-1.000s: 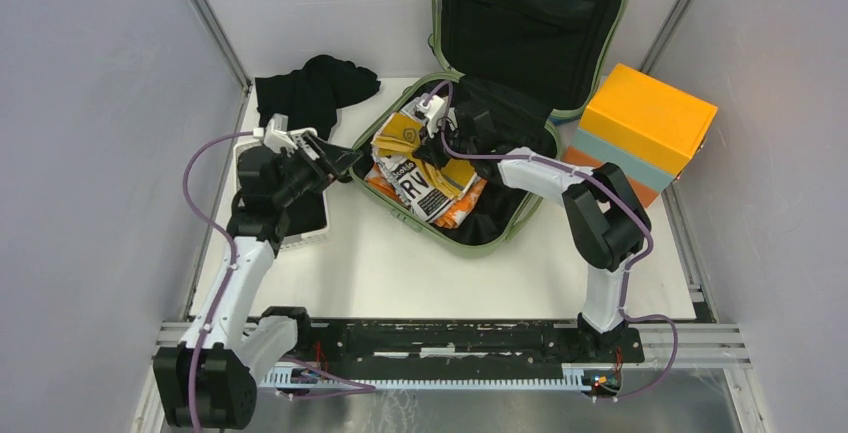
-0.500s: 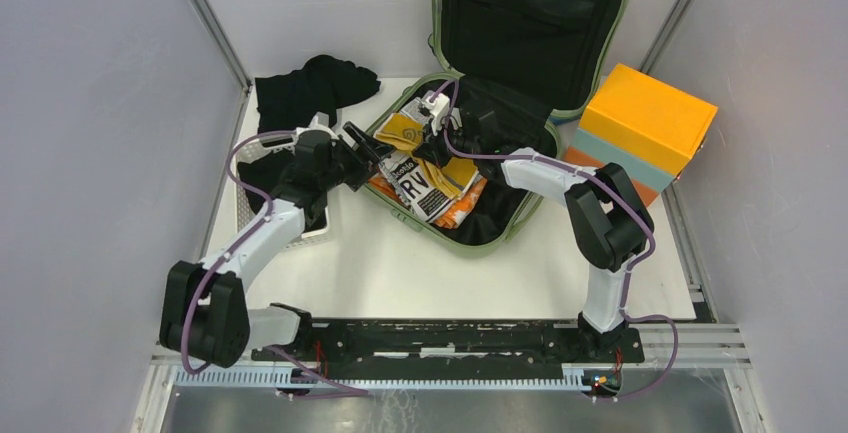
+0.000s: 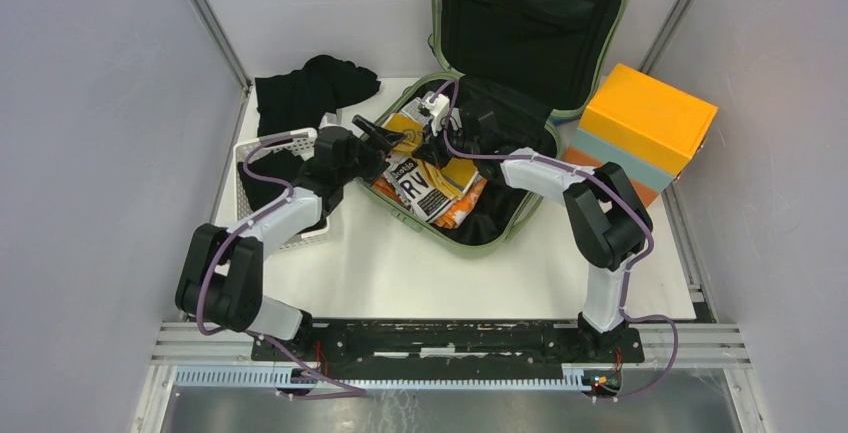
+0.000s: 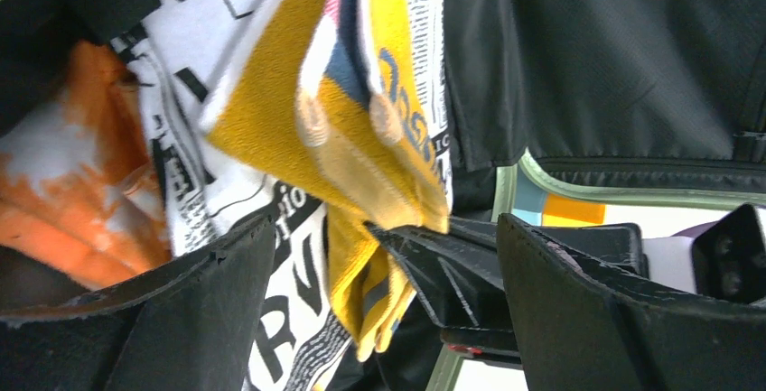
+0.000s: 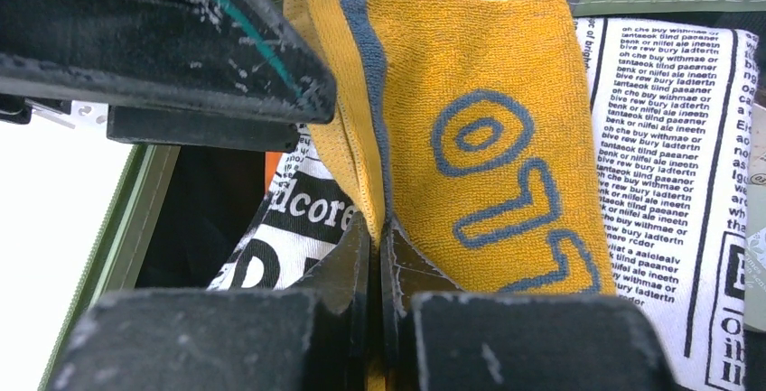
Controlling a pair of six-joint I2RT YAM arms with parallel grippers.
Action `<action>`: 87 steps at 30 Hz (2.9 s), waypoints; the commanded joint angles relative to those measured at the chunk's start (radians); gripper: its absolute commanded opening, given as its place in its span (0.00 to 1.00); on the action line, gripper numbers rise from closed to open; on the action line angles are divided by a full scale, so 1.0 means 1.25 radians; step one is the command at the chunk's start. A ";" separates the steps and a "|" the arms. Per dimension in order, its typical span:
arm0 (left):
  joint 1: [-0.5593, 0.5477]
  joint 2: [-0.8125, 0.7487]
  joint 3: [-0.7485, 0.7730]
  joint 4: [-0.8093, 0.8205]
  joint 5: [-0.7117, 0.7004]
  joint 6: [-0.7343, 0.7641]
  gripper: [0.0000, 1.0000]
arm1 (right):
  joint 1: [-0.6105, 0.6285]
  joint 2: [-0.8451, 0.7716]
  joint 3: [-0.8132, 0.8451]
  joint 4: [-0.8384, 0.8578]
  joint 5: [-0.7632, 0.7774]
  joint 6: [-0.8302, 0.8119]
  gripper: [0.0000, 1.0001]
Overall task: Open, take out, and arrange the luggage
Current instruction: Pick up the clothes from the luggage.
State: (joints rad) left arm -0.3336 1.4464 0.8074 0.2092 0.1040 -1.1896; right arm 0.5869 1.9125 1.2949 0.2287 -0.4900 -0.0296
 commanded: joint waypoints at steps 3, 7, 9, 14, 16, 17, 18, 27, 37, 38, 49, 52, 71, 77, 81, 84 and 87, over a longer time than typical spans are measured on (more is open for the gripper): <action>-0.013 0.035 0.063 0.070 -0.049 -0.062 0.97 | -0.001 0.007 0.017 0.042 -0.019 0.011 0.00; -0.013 0.075 0.066 0.076 -0.034 -0.100 0.96 | -0.001 0.009 0.018 0.044 -0.019 0.013 0.00; -0.015 0.087 0.063 0.077 -0.029 -0.117 0.96 | -0.002 0.010 0.018 0.043 -0.019 0.013 0.00; -0.018 0.095 0.056 0.089 -0.030 -0.140 0.95 | -0.001 0.012 0.018 0.043 -0.019 0.013 0.00; -0.019 0.099 0.061 0.090 -0.023 -0.148 0.95 | -0.001 0.012 0.019 0.043 -0.019 0.013 0.00; -0.021 0.101 0.064 0.090 -0.025 -0.149 0.95 | -0.001 0.012 0.021 0.044 -0.018 0.013 0.00; -0.021 0.104 0.068 0.089 -0.029 -0.149 0.94 | -0.002 0.012 0.022 0.044 -0.019 0.013 0.00; -0.021 0.154 0.092 0.069 -0.022 -0.177 0.84 | -0.002 0.008 0.016 0.043 -0.019 0.014 0.00; -0.016 0.121 0.110 0.001 -0.074 -0.138 0.68 | -0.001 0.006 0.011 0.034 -0.018 0.008 0.00; -0.014 0.119 0.112 -0.005 -0.077 -0.133 0.65 | -0.001 0.005 0.010 0.034 -0.018 0.007 0.00; 0.007 0.121 0.144 -0.070 -0.108 -0.076 0.58 | -0.001 0.006 0.007 0.029 -0.016 0.003 0.00; 0.007 0.126 0.152 -0.074 -0.107 -0.055 0.54 | -0.001 0.008 0.006 0.028 -0.017 0.002 0.00; 0.006 0.106 0.209 -0.123 -0.087 0.175 0.02 | 0.011 -0.062 -0.067 0.041 -0.062 -0.032 0.69; 0.006 0.066 0.215 -0.149 -0.062 0.406 0.02 | 0.008 -0.202 -0.208 0.088 -0.052 -0.040 0.78; 0.006 0.034 0.231 -0.193 -0.065 0.548 0.02 | 0.009 -0.264 -0.304 0.137 -0.041 -0.026 0.79; 0.006 0.018 0.248 -0.230 -0.049 0.646 0.02 | 0.009 -0.294 -0.360 0.165 -0.038 -0.021 0.79; 0.006 -0.001 0.255 -0.263 -0.033 0.715 0.02 | 0.008 -0.322 -0.399 0.183 -0.036 -0.021 0.80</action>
State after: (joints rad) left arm -0.3286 1.5085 1.0740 -0.0772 0.0349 -0.5274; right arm 0.5964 1.5608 0.8452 0.3668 -0.5373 -0.0643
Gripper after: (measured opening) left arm 0.127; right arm 0.794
